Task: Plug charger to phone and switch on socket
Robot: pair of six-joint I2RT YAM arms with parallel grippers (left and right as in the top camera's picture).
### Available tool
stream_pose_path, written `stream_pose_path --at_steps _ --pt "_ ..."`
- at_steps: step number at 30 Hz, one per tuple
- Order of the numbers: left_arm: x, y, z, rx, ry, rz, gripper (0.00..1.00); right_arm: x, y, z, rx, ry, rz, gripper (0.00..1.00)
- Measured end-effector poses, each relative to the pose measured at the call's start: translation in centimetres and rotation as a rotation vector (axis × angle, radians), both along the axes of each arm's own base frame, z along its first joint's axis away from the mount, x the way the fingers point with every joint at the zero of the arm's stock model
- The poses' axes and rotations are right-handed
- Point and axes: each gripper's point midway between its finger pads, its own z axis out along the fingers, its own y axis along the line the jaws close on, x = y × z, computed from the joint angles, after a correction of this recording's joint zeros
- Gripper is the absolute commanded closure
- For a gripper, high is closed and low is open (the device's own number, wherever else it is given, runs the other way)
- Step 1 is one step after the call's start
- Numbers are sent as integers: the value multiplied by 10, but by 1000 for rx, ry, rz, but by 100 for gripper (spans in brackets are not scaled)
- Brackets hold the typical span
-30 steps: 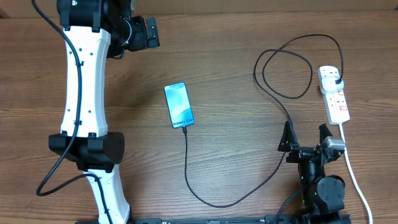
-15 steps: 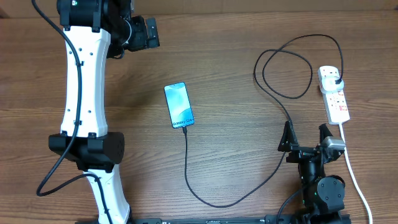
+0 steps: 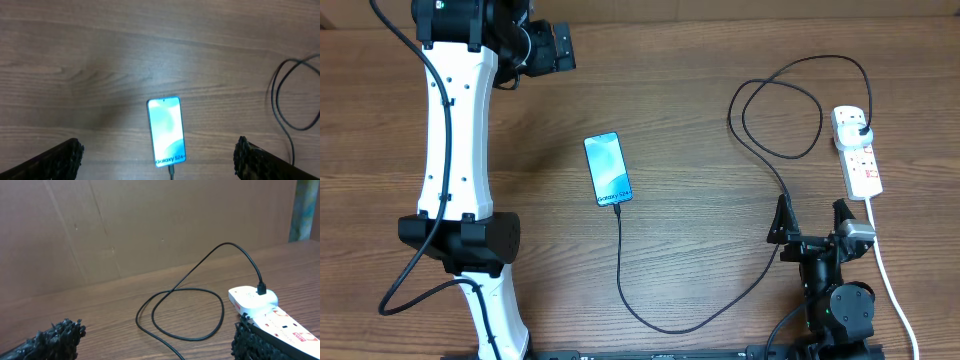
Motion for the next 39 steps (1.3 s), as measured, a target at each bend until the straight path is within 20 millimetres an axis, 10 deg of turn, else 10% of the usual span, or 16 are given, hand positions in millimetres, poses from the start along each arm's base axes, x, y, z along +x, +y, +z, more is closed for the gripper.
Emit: stream_pose_path --at_steps 15,26,39 --pt "29 -9 54 35 -387 -162 0 0 0 1 0 -3 0 0" --pt "-75 0 111 132 -686 -267 1 0 0 1 0 -6 0 0" --pt "-171 10 44 156 -858 -266 0 0 0 1 0 -4 0 0"
